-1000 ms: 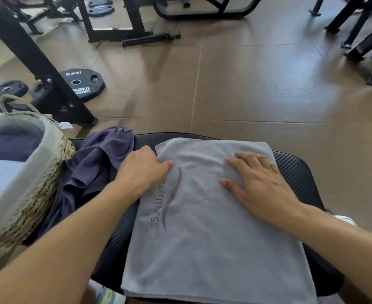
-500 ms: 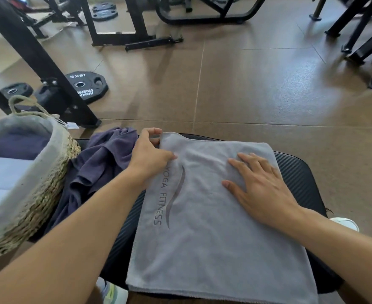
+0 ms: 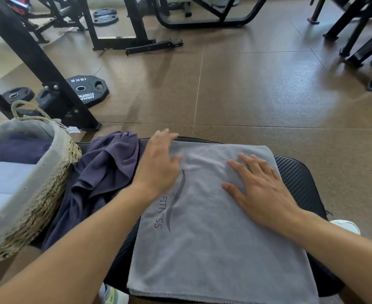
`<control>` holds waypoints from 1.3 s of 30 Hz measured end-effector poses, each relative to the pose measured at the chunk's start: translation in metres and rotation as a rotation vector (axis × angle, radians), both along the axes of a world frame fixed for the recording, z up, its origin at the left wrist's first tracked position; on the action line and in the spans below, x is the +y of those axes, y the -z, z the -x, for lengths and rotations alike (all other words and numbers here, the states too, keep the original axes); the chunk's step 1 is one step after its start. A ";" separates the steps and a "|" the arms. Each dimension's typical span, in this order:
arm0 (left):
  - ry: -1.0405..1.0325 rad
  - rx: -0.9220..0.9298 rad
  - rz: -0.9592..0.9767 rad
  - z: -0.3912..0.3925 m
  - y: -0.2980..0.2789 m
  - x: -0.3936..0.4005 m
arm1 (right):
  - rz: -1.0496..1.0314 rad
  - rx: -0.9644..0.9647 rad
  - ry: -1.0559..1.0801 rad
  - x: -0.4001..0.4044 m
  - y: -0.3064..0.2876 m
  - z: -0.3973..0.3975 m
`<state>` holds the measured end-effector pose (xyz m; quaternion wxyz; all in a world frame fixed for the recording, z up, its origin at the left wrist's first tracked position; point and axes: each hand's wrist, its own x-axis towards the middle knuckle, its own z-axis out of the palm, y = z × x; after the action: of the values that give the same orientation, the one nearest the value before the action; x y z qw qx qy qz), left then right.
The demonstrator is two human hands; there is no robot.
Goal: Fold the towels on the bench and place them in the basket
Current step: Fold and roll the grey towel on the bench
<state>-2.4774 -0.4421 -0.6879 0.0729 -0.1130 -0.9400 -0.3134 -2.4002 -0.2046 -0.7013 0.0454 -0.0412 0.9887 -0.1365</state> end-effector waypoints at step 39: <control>0.267 -0.080 0.382 -0.049 0.019 0.021 | -0.070 -0.024 -0.184 -0.013 -0.001 -0.033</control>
<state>-2.4285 -0.4211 -0.7073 -0.0293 -0.2354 -0.9612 -0.1411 -2.3675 -0.2178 -0.7000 0.0708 -0.1285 0.9843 -0.0975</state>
